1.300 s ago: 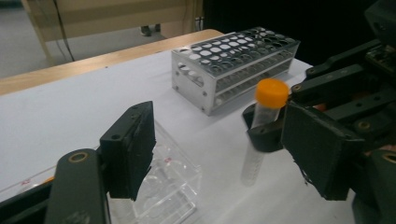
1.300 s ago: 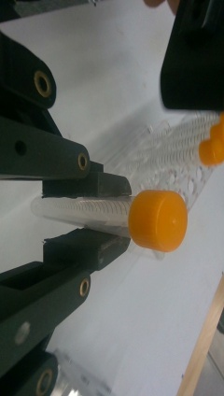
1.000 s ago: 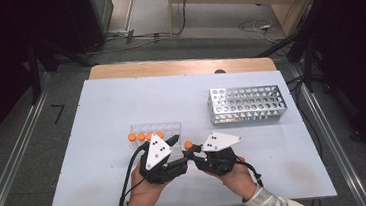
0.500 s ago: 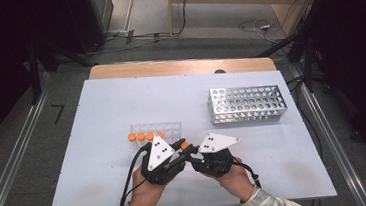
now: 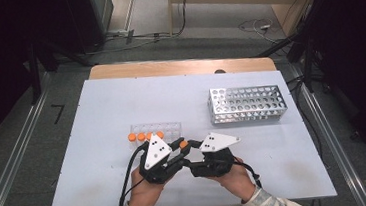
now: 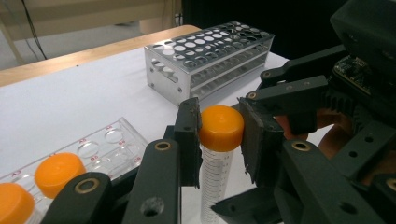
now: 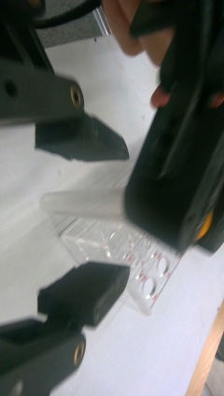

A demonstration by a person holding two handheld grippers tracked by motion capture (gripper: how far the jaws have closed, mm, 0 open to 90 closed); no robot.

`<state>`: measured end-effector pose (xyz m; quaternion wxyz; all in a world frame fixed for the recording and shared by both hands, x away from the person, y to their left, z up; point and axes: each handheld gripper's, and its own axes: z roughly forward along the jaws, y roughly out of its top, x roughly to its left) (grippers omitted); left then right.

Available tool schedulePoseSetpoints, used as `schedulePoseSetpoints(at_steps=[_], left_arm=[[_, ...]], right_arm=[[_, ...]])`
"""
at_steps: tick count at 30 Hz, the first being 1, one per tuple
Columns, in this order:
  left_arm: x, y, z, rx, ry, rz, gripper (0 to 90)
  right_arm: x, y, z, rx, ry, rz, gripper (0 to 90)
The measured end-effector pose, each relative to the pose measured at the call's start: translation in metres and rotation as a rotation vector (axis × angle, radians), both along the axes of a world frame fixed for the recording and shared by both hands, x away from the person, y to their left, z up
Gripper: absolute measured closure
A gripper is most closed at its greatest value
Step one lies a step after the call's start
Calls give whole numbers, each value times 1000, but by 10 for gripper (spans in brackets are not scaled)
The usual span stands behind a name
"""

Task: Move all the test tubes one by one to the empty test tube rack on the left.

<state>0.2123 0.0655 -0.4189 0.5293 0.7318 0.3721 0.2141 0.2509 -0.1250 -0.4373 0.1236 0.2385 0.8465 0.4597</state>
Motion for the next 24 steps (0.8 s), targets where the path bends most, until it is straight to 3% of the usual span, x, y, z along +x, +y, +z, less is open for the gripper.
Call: schedulePoseSetpoints(at_steps=[6, 14, 24], left_arm=[[1, 4, 6, -18, -2, 8, 700], [4, 14, 22, -34, -25, 32, 700], [10, 23, 31, -48, -40, 61, 700]], right_arm=[[4, -14, -2, -2, 1, -62, 268], [9, -38, -3, 3, 10, -126, 267], [15, -68, -10, 1, 34, -206, 267]])
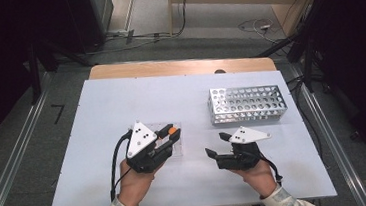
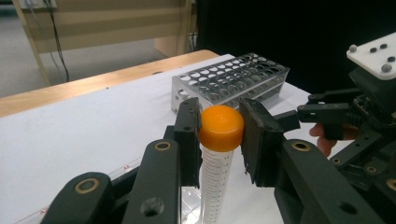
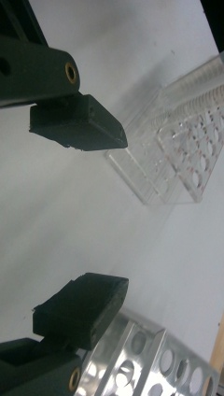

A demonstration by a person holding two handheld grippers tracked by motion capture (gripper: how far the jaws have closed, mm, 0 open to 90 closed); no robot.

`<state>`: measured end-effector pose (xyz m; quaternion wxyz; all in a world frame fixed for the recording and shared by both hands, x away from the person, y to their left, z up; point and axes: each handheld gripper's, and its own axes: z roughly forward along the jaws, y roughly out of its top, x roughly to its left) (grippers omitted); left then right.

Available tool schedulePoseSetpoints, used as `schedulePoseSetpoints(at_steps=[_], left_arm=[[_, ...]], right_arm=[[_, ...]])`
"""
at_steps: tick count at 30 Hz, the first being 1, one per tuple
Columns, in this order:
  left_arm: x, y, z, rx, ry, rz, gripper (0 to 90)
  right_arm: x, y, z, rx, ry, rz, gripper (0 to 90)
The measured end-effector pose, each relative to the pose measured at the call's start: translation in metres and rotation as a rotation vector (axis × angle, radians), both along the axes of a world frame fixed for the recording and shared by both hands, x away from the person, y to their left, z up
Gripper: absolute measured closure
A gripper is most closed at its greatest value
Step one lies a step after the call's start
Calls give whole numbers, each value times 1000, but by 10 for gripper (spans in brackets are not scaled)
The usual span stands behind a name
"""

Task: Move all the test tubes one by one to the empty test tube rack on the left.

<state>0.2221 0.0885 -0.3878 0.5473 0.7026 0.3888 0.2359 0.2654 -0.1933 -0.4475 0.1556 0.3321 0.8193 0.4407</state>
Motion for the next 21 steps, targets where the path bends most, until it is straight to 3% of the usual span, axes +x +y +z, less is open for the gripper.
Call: schedulePoseSetpoints(at_steps=[10, 21], left_arm=[[11, 6, 1, 6, 3, 33, 700], [14, 9, 4, 36, -22, 75, 699]], right_arm=[[3, -23, -2, 12, 8, -57, 266], [5, -26, -4, 8, 17, -68, 266]])
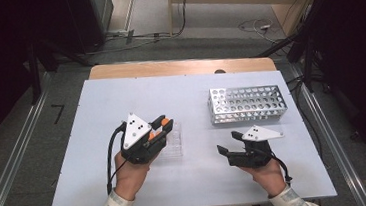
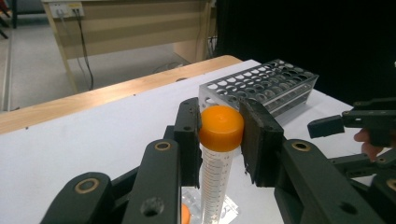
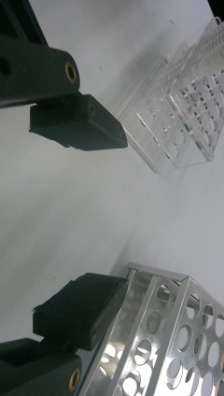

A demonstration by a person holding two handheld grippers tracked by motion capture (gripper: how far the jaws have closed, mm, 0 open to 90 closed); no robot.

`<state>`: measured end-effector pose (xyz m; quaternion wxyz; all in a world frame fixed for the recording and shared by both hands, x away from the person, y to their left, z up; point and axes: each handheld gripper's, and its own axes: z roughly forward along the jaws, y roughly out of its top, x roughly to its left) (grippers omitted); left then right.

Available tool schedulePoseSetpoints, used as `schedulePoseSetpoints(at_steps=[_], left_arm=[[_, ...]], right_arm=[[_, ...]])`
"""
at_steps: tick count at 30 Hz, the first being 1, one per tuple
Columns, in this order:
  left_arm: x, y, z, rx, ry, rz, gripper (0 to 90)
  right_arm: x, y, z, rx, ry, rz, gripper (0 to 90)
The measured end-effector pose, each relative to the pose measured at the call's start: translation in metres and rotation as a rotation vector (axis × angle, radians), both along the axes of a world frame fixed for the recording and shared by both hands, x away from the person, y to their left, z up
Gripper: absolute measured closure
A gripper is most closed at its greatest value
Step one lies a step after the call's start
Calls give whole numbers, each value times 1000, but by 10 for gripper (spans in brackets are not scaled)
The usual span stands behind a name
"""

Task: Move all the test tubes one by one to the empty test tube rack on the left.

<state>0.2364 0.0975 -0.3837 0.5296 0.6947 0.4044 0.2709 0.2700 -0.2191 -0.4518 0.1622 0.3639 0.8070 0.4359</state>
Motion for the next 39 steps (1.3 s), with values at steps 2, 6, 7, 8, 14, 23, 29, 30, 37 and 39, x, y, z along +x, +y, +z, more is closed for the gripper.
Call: schedulePoseSetpoints(at_steps=[2, 6, 7, 8, 14, 23, 29, 30, 37, 39], left_arm=[[1, 1, -2, 3, 2, 6, 699], [4, 0, -6, 14, 8, 13, 699], [5, 0, -7, 15, 10, 13, 699], [6, 0, -9, 15, 11, 14, 699], [8, -1, -15, 18, 14, 15, 699], [10, -2, -25, 39, 35, 9, 698], [9, -2, -32, 50, 51, -2, 696], [9, -2, -33, 56, 52, -4, 696], [9, -3, -38, 72, 67, -12, 695], [10, -4, -39, 74, 70, -14, 695]], right_arm=[[0, 0, -1, 1, 2, -1, 266], [0, 1, -1, 2, 6, 0, 266], [0, 1, -1, 3, 7, 0, 266], [0, 1, -1, 2, 6, 1, 266], [0, 0, -2, 1, 8, 0, 266], [0, 1, -2, 2, 7, 8, 266], [0, 1, -2, 1, 6, 11, 266], [0, 1, -2, 0, 7, 11, 266], [-1, 2, -3, -3, 10, 14, 266], [-1, 2, -3, -3, 9, 15, 266]])
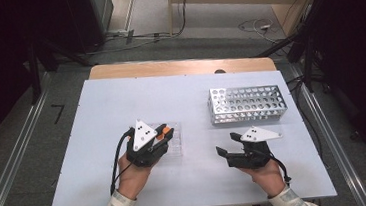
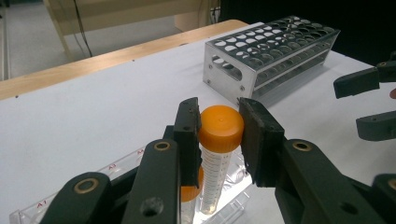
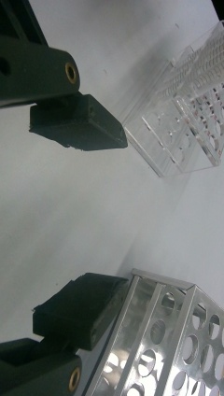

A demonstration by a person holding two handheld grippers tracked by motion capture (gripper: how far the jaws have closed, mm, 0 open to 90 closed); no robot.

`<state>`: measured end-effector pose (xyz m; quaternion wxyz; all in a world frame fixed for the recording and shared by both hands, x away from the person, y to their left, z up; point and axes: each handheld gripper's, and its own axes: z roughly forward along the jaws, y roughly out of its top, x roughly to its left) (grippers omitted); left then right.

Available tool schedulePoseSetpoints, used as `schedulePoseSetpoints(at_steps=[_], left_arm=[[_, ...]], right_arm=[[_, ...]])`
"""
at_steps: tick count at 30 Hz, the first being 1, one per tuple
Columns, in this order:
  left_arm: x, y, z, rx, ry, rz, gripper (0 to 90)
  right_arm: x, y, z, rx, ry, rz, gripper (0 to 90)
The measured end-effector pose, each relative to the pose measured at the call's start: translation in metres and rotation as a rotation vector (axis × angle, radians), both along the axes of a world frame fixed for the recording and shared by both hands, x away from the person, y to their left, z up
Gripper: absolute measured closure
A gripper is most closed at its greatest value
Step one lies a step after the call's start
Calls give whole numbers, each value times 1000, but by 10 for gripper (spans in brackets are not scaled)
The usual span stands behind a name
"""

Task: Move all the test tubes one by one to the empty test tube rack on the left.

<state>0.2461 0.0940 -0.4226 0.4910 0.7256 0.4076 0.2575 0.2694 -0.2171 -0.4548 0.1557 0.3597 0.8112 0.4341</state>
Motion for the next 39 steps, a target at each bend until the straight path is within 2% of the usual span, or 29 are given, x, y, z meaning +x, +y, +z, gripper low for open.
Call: schedulePoseSetpoints(at_steps=[8, 20, 27, 39], left_arm=[[0, -1, -1, 2, 4, -4, 688], [-1, 0, 2, -26, 2, -9, 653], [-4, 3, 6, -55, -3, -8, 577], [-6, 2, 7, -47, -5, 33, 366]], right_arm=[[0, 1, -1, -2, 5, 3, 266], [0, 1, -1, -1, 6, 4, 266], [0, 0, -1, -1, 2, 1, 266], [0, 0, -2, -2, 8, -3, 266]])
